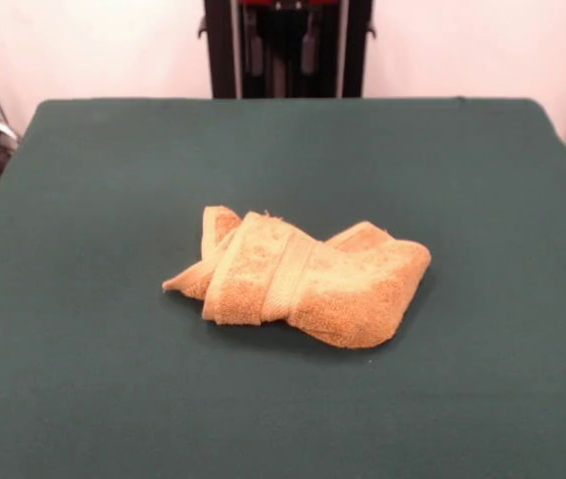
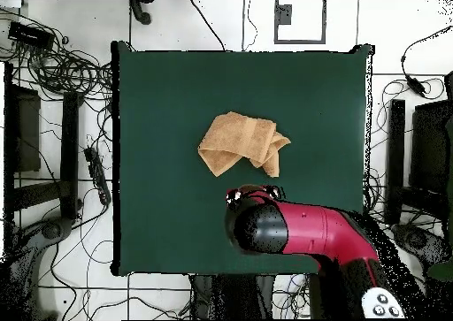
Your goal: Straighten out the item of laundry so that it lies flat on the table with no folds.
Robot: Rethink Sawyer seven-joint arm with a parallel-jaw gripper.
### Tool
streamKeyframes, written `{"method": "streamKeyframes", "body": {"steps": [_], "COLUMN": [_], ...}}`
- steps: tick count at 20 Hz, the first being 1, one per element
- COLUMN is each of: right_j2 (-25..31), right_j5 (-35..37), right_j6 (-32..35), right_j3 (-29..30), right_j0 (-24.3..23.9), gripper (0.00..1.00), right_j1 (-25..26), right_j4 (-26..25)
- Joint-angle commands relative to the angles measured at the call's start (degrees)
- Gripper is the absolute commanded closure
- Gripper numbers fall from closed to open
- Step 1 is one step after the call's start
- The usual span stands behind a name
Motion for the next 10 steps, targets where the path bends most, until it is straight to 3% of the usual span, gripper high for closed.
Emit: {"method": "streamKeyframes", "body": {"steps": [1,10], "right_j2": [9.1,16.37], "right_j5": [-6.73,-15.17], "right_j6": [-2.49,-1.96], "right_j3": [-4.6,-3.0], "right_j0": [-0.93,-6.06], "gripper": [0.0,0.0], "right_j1": [5.66,6.0], "right_j4": [-4.1,-8.47]}}
